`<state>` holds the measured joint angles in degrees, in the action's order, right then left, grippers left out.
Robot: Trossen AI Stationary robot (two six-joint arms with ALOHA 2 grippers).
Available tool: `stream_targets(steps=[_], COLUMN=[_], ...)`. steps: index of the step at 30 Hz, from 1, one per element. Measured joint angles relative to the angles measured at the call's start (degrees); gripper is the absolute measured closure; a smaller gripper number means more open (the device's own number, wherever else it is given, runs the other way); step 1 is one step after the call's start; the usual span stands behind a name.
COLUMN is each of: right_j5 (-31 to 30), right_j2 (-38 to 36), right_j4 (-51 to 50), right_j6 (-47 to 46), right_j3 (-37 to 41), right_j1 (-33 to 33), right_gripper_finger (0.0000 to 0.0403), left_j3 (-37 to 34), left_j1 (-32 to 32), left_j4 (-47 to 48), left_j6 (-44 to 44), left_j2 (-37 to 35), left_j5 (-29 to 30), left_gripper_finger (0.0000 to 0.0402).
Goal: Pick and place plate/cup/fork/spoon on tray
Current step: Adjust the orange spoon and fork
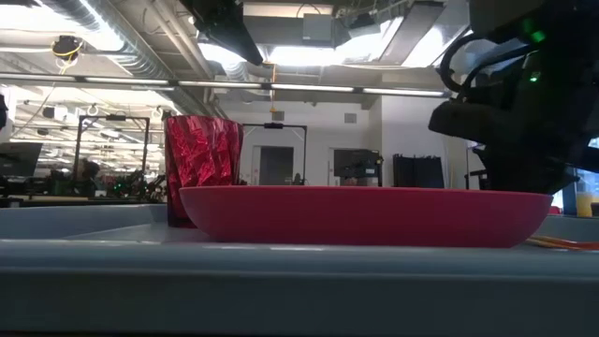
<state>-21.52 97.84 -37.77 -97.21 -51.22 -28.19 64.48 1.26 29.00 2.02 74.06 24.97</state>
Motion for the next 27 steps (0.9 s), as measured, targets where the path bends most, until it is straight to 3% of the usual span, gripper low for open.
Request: stream_targets(steps=[16,27], right_j5=[-1.86,-7.12], right_j2=[0.15,0.13], right_j4=[1.32,-12.46], right_j6=[-3.19,-3.08], right_j3=[-0.87,-6.99], right_j1=[-4.70,-5.62], right_gripper_finger=[0.0395,0.0395], left_j3=[0.00,0.01], left_j1=[0.01,-0.01], left_j4=[-0.01,-0.01], left_j6=[-0.01,-0.02], left_j2=[0.00,0.00], left_j5=[0.00,0.02], left_gripper_finger=[0.0355,0.0355])
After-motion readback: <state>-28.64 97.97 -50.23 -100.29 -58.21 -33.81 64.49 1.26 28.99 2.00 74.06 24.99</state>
